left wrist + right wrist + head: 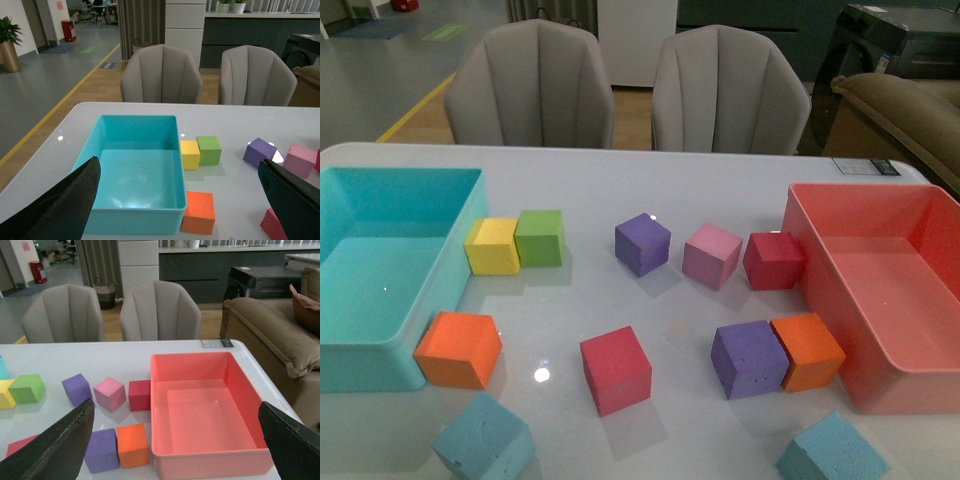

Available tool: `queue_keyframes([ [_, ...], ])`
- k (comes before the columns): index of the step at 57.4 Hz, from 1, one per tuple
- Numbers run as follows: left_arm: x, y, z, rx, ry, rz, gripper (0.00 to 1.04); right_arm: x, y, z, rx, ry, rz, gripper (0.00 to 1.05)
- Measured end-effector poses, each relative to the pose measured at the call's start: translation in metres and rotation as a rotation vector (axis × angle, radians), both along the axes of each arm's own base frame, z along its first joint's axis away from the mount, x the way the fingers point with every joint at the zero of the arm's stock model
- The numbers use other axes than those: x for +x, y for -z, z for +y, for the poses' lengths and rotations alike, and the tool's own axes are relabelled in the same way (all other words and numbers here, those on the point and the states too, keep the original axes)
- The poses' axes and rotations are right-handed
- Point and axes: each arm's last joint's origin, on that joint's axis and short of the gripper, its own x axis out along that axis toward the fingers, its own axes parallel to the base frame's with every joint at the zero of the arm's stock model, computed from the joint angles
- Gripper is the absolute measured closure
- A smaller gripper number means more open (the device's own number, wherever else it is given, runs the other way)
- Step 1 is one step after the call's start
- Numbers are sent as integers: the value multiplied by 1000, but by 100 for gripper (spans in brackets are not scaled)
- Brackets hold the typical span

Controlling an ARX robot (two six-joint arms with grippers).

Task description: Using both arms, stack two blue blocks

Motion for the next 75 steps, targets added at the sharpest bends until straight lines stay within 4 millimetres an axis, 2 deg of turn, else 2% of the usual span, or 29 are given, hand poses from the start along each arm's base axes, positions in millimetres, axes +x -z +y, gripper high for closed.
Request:
queue_keyframes([
  [44,0,0,0,0,0,0,9,0,0,0,0,1,0,9],
  [48,0,0,0,0,0,0,9,2,1,1,-37,68,227,9],
  [51,0,0,0,0,0,0,9,11,3,4,-109,69,439,9],
  [54,0,0,0,0,0,0,9,22,7,8,-153,31,531,9],
  [63,0,0,0,0,0,0,9,59,17,19,-319,-94,723,9],
  [75,0,0,0,0,0,0,9,100,30,24,-363,-226,891,9],
])
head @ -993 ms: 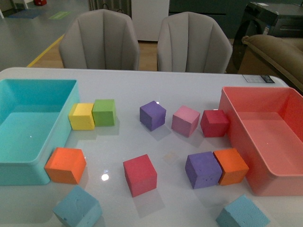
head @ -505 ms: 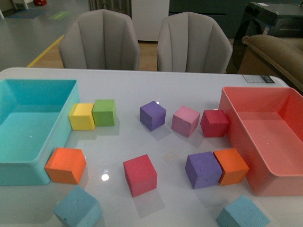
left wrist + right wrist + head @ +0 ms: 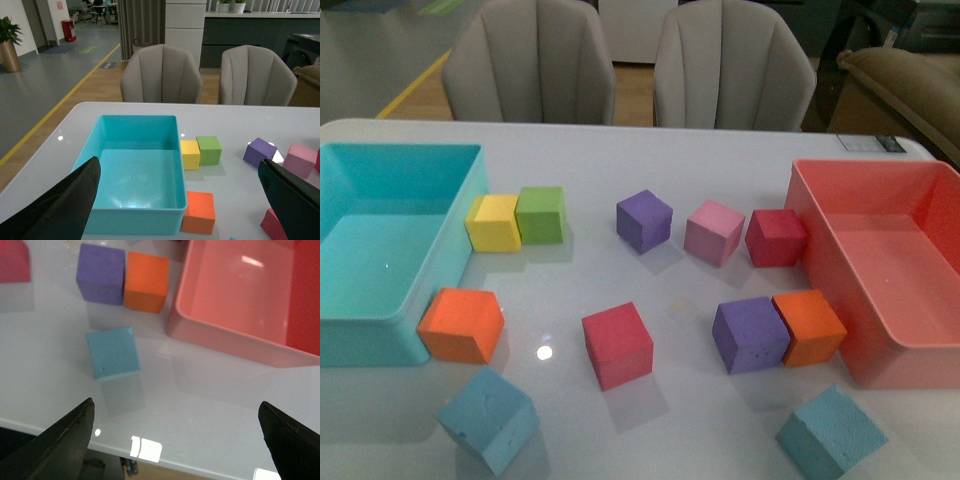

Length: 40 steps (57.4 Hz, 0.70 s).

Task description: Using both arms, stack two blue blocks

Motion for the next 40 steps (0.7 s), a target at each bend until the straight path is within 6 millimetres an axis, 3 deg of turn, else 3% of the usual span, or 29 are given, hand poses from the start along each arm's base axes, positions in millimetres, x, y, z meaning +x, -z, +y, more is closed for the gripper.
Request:
queue_keyframes([
  [18,0,0,0,0,0,0,9,30,25,13,-41,-73,186,9],
  [28,0,0,0,0,0,0,9,34,29,24,-30,-99,207,9],
  [40,0,0,0,0,0,0,9,44,53,33,-21,-81,268,9],
])
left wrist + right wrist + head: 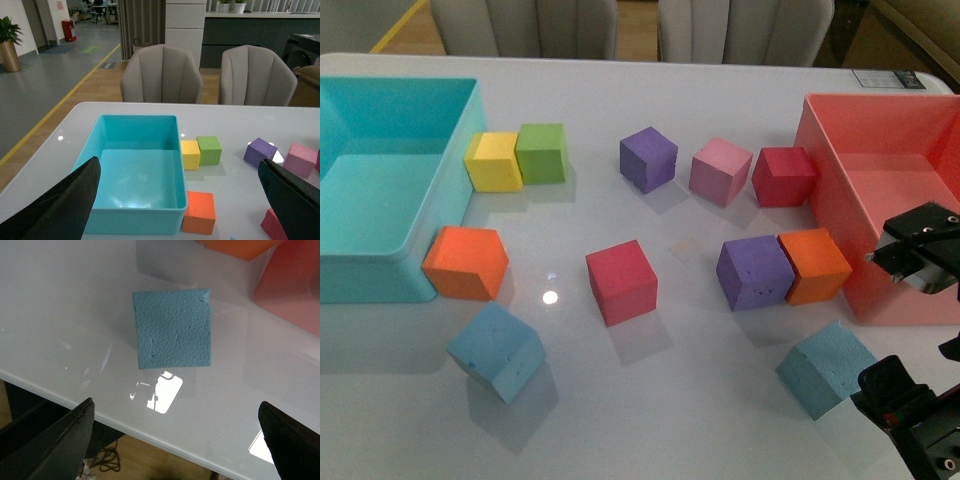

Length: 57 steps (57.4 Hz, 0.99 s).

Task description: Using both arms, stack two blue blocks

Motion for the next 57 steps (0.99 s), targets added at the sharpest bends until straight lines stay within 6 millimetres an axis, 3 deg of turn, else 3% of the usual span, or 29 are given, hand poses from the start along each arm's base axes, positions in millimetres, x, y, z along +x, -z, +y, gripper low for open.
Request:
queue_keyframes([
  [24,0,0,0,0,0,0,9,28,40,5,-37,21,88,9],
  [47,0,0,0,0,0,0,9,59,66,16,-27,16,119,9],
  [57,0,0,0,0,0,0,9,60,69,16,-31,13,114,36],
])
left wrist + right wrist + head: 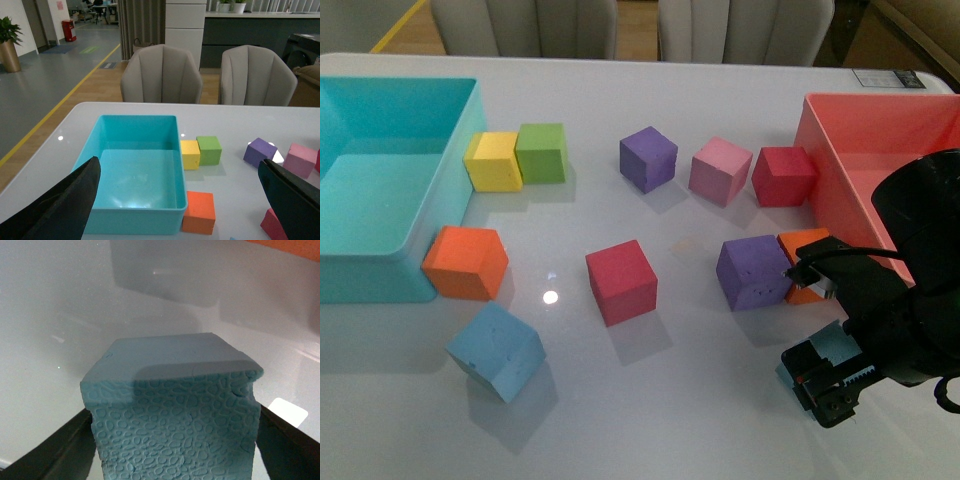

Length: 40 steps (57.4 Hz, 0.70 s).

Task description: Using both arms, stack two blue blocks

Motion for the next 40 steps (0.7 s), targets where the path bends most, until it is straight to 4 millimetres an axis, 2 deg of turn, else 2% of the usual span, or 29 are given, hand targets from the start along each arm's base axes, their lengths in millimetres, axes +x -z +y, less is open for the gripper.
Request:
queue_keyframes([
  [7,0,0,0,0,0,0,9,-1,-1,0,6,-4,1,56],
  [12,0,0,0,0,0,0,9,-7,-7,0,22,-34,-2,61],
  [17,0,0,0,0,0,0,9,-14,-30,4,66,-74,-27,63],
  [21,0,0,0,0,0,0,9,-12,-64,14,125,-113,-104,64],
  [22,0,0,0,0,0,0,9,-11,-67,15,132,-115,-112,64],
  [31,0,0,0,0,0,0,9,12,-106,41,191,-145,-223,65],
  [36,0,0,0,0,0,0,9,29,-116,59,205,-161,-256,65],
  [40,0,0,0,0,0,0,9,52,-121,81,219,-176,-266,65],
])
